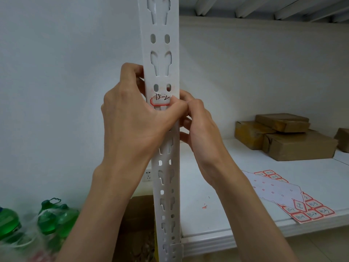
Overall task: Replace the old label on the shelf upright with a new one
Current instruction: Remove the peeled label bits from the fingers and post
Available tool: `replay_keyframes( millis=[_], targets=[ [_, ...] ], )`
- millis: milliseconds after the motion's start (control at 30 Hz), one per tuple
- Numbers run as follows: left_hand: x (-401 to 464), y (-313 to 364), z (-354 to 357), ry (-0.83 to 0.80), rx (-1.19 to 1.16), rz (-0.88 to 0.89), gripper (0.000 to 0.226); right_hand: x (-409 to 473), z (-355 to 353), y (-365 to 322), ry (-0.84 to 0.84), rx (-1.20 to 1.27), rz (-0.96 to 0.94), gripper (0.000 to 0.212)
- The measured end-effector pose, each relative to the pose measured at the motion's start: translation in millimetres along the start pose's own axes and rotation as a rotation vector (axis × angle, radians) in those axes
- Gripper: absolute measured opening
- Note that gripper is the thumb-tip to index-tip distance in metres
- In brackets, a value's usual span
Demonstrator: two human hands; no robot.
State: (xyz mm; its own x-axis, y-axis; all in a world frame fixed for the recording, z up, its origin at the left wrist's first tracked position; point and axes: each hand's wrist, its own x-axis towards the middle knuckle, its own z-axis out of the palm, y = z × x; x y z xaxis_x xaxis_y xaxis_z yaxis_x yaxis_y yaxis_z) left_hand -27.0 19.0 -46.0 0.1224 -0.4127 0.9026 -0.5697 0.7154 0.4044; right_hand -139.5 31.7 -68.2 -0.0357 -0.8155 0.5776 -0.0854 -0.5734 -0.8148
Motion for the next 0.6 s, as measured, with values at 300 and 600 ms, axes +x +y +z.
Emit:
replay_keyframes(
  millis=[300, 600],
  targets=[
    [-10.6, -13.7, -7.7, -0.065, -0.054, 0.055, 0.068, 1.8, -3.5, -1.3, -0.035, -0.076, -0.024, 0.036],
    [6.7, -16.2, -33.8, -0.036, 0.346, 0.68, 0.023, -2.8, -4.0, -3.8, 0.068, -0.121, -0.042, 0.035]
  ],
)
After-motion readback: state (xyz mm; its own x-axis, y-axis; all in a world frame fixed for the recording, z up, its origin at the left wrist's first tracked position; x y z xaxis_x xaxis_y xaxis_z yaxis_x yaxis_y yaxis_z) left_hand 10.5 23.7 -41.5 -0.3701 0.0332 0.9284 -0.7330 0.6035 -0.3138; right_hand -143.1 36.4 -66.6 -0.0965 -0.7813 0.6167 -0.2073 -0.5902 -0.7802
